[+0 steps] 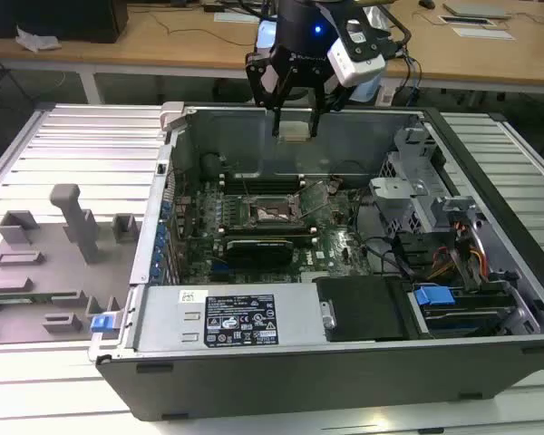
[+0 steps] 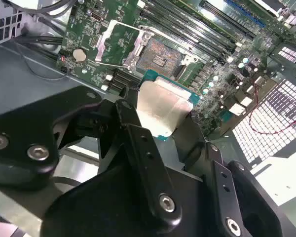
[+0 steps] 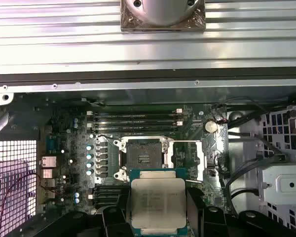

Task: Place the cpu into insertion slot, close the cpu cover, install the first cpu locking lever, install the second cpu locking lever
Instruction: 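Place the cpu into insertion slot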

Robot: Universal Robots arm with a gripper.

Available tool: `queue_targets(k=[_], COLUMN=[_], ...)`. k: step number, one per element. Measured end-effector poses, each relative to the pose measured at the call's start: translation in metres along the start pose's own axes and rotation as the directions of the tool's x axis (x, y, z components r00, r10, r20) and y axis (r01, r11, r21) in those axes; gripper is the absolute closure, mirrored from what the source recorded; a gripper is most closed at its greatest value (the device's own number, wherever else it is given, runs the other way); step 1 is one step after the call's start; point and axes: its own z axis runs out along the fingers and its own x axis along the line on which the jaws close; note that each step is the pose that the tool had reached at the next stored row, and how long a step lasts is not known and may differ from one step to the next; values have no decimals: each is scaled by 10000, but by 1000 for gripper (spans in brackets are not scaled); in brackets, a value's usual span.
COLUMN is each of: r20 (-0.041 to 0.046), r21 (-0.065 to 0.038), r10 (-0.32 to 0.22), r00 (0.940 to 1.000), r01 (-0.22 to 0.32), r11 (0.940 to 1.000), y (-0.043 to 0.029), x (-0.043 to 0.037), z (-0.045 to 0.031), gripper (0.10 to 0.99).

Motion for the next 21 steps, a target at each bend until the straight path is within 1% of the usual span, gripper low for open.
queue_targets(k=[7, 12, 15, 17, 21], r20=[-1, 3, 12, 21, 31], r21=[1, 0, 0, -1, -1], r10=[0, -1, 0, -3, -2], r00=[10000, 10000, 10000, 10000, 10000], r01=[0, 1, 0, 3, 2], r11=[10000, 10000, 10000, 10000, 10000], y=[0, -2, -5, -8, -12], x=[0, 1, 3, 4, 6], z=[0, 23, 56, 94, 131], gripper=[549, 549, 549, 549, 549])
